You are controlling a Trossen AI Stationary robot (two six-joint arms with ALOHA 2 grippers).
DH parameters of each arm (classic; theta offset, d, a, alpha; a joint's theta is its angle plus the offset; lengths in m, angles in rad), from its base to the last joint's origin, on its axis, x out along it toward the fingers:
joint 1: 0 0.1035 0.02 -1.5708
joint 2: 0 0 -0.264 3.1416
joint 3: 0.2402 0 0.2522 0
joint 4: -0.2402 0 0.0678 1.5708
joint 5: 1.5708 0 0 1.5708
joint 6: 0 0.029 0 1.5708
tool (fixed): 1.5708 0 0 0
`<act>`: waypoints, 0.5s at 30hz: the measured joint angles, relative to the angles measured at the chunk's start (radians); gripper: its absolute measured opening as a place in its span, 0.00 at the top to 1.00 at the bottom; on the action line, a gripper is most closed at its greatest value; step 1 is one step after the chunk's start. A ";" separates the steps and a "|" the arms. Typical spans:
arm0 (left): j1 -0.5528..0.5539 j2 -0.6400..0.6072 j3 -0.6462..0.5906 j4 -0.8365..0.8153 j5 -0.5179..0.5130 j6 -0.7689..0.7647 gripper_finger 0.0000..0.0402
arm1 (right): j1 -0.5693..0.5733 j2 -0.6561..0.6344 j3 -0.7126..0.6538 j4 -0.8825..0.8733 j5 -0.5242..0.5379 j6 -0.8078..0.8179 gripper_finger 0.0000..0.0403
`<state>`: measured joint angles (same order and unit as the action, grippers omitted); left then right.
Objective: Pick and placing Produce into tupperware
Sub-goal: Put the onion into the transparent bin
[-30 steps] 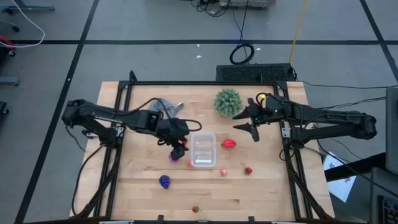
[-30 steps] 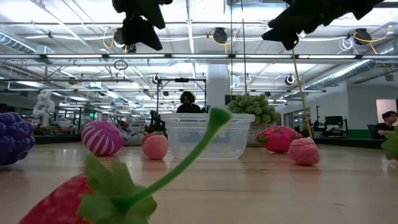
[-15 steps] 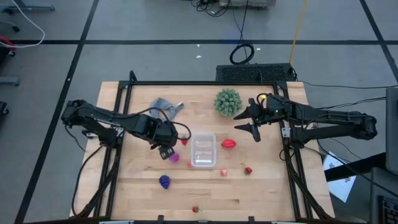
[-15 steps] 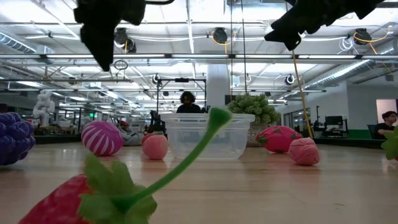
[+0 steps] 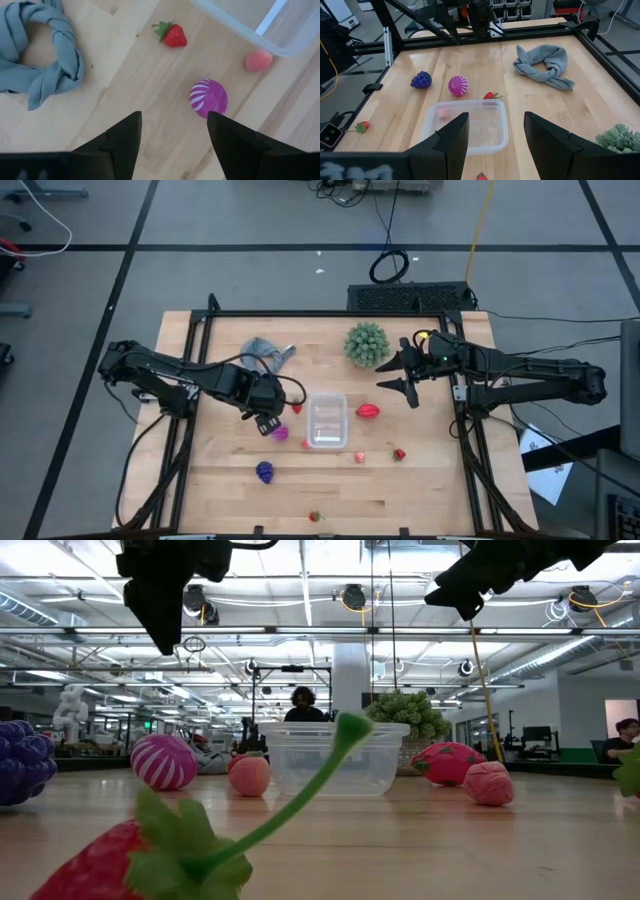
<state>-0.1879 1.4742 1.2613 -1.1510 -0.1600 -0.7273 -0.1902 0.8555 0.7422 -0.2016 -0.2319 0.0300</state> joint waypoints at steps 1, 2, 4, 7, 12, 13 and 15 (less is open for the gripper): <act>-0.001 0.000 0.000 0.003 0.000 0.000 0.42 | 0.000 0.000 0.000 0.000 0.000 0.000 0.55; -0.002 0.000 0.000 0.004 0.000 0.000 0.42 | 0.000 0.000 0.000 0.000 0.000 0.000 0.55; -0.007 0.000 0.000 0.004 0.000 0.001 0.42 | 0.000 0.000 0.000 0.000 0.000 0.000 0.55; -0.020 0.000 0.000 0.004 0.000 0.023 0.42 | 0.000 0.000 0.000 0.000 0.000 0.000 0.55; -0.036 0.000 0.000 0.004 0.000 0.039 0.42 | 0.000 0.000 0.000 0.002 0.000 0.000 0.55; -0.037 0.000 0.000 0.004 0.000 0.041 0.42 | 0.000 0.000 0.000 0.002 0.000 0.000 0.55; -0.037 0.000 0.000 0.004 -0.004 0.044 0.42 | 0.000 0.000 0.000 0.002 0.000 0.000 0.55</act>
<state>-0.2249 1.4742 1.2612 -1.1474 -0.1637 -0.6834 -0.1905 0.8555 0.7422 -0.1997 -0.2317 0.0296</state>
